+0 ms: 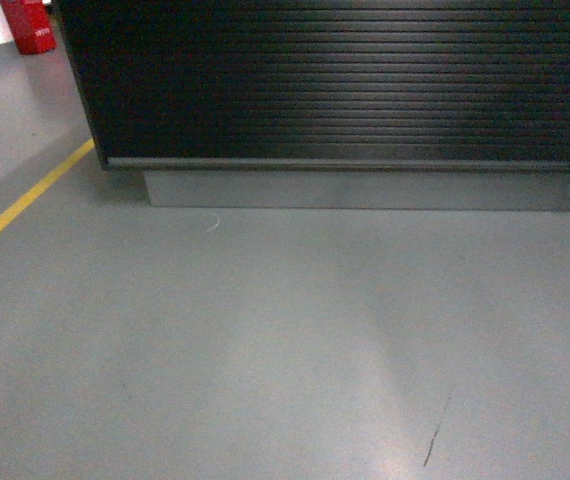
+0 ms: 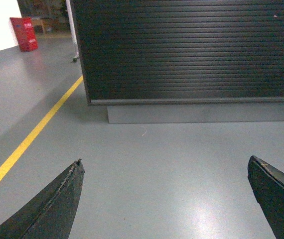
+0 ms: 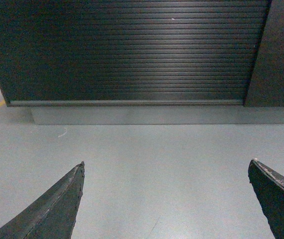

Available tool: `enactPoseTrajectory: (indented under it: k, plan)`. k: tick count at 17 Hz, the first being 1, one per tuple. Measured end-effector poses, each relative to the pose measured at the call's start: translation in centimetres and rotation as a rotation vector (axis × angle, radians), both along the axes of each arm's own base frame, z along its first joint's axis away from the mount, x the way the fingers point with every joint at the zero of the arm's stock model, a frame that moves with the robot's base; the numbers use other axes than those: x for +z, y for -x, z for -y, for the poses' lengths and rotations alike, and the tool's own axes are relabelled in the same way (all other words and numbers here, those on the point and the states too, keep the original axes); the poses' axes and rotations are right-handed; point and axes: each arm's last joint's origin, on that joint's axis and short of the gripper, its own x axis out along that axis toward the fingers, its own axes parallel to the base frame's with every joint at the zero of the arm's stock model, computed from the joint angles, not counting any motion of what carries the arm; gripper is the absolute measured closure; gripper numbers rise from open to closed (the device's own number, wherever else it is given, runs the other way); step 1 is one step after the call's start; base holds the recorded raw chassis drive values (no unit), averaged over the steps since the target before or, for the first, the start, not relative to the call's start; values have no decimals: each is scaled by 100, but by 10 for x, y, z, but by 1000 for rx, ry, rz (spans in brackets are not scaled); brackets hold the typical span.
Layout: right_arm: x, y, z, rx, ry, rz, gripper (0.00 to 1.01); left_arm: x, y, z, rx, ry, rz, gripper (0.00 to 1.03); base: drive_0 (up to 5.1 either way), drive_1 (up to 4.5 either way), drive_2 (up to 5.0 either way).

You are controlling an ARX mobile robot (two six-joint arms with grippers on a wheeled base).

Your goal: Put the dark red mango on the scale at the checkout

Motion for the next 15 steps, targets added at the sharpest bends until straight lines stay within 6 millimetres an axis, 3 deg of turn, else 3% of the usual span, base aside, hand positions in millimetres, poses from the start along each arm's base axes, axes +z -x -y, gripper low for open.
enactPoseTrajectory:
  k: [15]
  plan:
    - [-1,0,0,0,0,-6,3,0,0,0,-1,0,-3,5,4,431,-422]
